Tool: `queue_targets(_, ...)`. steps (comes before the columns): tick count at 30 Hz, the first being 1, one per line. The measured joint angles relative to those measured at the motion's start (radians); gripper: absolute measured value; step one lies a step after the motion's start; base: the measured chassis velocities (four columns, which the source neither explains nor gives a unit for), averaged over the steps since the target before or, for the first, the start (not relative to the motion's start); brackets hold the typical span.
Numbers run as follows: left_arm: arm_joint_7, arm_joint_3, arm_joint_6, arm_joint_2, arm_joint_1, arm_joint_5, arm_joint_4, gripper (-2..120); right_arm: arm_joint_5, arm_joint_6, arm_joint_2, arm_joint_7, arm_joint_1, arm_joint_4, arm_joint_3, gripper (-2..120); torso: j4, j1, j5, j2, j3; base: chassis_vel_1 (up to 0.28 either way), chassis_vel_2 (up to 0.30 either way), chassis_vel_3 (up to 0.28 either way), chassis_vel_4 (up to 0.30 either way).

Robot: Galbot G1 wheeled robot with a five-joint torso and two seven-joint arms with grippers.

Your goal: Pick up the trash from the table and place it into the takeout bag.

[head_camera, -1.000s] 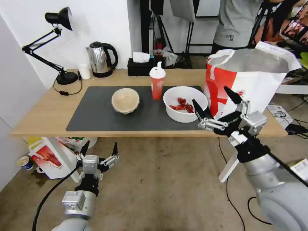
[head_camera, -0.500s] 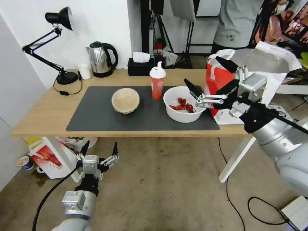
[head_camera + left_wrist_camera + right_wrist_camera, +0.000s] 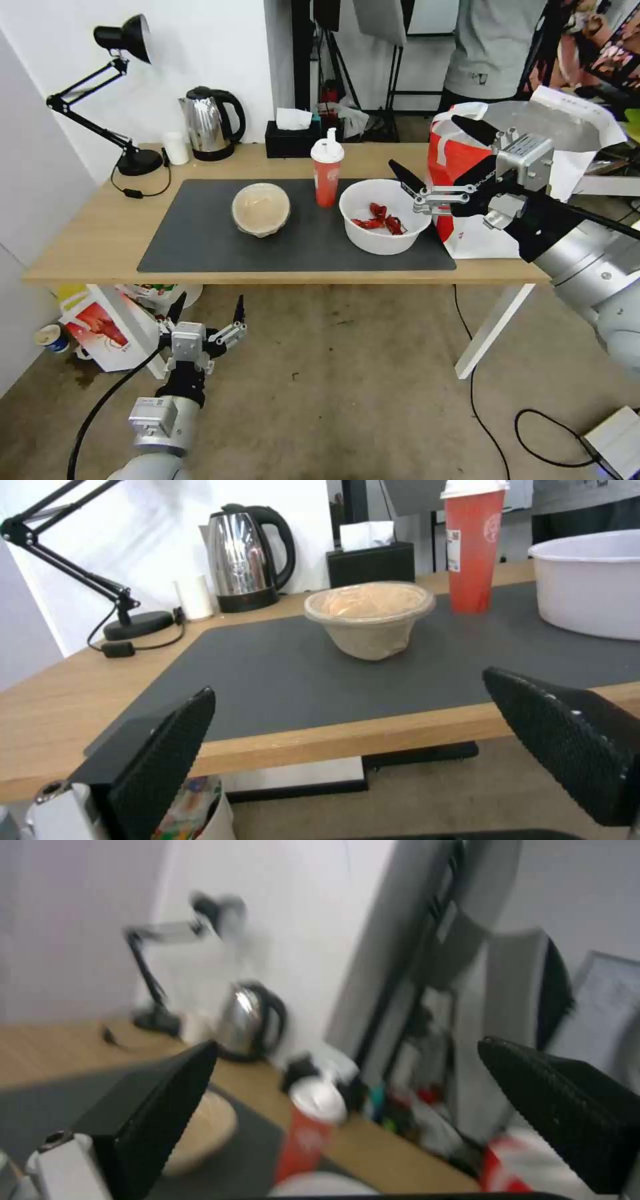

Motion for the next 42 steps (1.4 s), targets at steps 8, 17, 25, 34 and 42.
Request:
queue_targets(8,0.0,0.0,0.0,0.0,0.0,0.0,0.0,100,-0.188,-0.043,-0.038,-0.07,-0.003,-0.001,0.019,100,-0.0001,0.0,0.0005,0.0,0.0,0.0,0.0,0.0,0.0)
queue_targets(17,0.0,0.0,0.0,0.0,0.0,0.0,0.0,100,0.15,-0.069,-0.26,-0.435,0.187,-0.081,0.037,100,0.0,0.0,-0.0004,0.0,0.0,0.0,0.0,0.0,0.0)
queue_targets(25,0.0,0.0,0.0,0.0,0.0,0.0,0.0,100,0.213,-0.083,-0.319,-0.555,0.166,-0.085,0.036,100,0.0,0.0,0.0,0.0,0.0,0.0,0.0,0.0,0.0)
queue_targets(34,0.0,0.0,0.0,0.0,0.0,0.0,0.0,100,0.237,-0.086,-0.396,-0.656,0.134,-0.121,0.047,100,0.0,0.0,-0.0001,0.0,0.0,0.0,0.0,0.0,0.0)
queue_targets(42,0.0,0.0,0.0,0.0,0.0,0.0,0.0,100,0.218,-0.11,-0.511,-0.711,0.075,-0.144,0.091,100,-0.0001,0.0,0.0006,0.0,0.0,0.0,0.0,0.0,0.0)
